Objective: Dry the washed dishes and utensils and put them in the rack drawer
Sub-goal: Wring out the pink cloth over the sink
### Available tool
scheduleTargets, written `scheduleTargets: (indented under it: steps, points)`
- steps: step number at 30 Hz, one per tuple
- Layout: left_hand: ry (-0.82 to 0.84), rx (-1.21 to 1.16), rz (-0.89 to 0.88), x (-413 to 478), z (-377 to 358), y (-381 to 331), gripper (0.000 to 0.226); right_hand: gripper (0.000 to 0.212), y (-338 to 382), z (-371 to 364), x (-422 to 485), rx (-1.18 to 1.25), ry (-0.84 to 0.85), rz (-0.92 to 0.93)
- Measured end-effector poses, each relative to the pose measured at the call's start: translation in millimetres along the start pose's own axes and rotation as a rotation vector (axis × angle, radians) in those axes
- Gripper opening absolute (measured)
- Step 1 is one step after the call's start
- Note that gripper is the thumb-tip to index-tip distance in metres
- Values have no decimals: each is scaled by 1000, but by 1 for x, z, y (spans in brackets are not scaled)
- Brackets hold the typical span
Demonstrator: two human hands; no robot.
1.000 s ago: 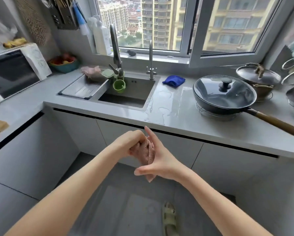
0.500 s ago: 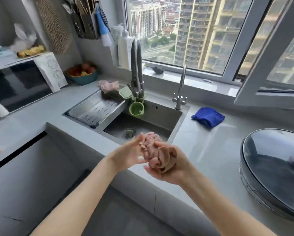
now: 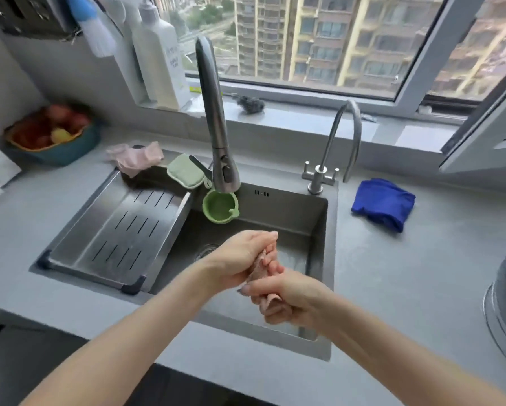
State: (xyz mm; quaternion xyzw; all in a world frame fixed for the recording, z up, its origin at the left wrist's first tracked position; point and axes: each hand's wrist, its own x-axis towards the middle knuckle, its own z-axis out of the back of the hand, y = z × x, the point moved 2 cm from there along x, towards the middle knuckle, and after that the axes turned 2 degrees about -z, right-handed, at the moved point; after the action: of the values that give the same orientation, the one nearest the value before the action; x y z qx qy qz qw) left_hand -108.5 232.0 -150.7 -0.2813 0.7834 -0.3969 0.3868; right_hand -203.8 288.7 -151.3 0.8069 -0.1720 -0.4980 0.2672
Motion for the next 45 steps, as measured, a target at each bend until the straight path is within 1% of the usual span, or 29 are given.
scheduleTargets:
  steps: [1,4,7,10,12,15,18,20,21,22,23,24,25,27,28,29,31,33,35,36,38,39,43,44,45]
  points:
    - [-42,-1,25,11,11,-3,47,28,7,-3,15,-44,-112,30]
    - [-137,33,59,38,36,-8,47,22,21,-12,51,-96,-402,83]
    - [-254,90,89,59,52,2,52,23,25,-16,73,-185,-612,180]
    - [-356,129,102,77,63,15,63,19,23,-17,91,-343,-772,221]
    - [-427,119,108,86,65,18,61,14,18,-11,103,-451,-837,221]
    - [-572,73,132,95,67,20,46,11,14,-4,116,-597,-883,234]
    - [-731,50,162,102,67,25,45,19,15,1,119,-739,-903,250]
    - [-778,9,178,102,65,28,39,23,14,6,118,-868,-918,252]
    - [-779,-52,191,102,63,27,36,24,12,10,118,-886,-936,262]
    - [-742,-103,204,100,61,24,35,24,12,14,116,-854,-952,275]
    - [-671,-103,222,97,60,21,34,26,12,18,114,-786,-953,278]
    - [-575,-36,252,93,59,16,33,32,12,21,109,-704,-933,277]
    - [-462,94,273,87,58,9,31,41,14,26,105,-619,-893,275]
    - [-266,314,278,74,59,-1,25,56,19,33,92,-373,-717,261]
    - [-207,355,270,67,61,-5,19,60,23,38,85,-266,-615,258]
    - [-168,354,242,63,63,-8,17,62,27,44,76,-209,-535,265]
    - [-110,378,164,56,65,-19,26,63,39,56,54,-241,-440,309]
    - [-80,477,85,50,64,-31,36,57,52,66,31,-320,-351,356]
    - [-55,593,-9,42,54,-47,34,42,65,71,10,-453,-285,362]
    - [-41,655,-59,38,48,-56,31,33,72,72,-1,-549,-283,355]
    - [-5,793,-147,29,36,-73,30,20,88,73,-18,-742,-330,347]
    - [12,855,-175,24,31,-83,32,18,96,71,-26,-826,-375,352]
    - [35,1032,-185,3,17,-123,35,23,131,65,-56,-1072,-498,430]
    - [19,1085,-186,-4,15,-135,34,24,141,63,-65,-1101,-521,470]
    - [11,1129,-189,-12,15,-148,29,25,151,60,-75,-1056,-535,526]
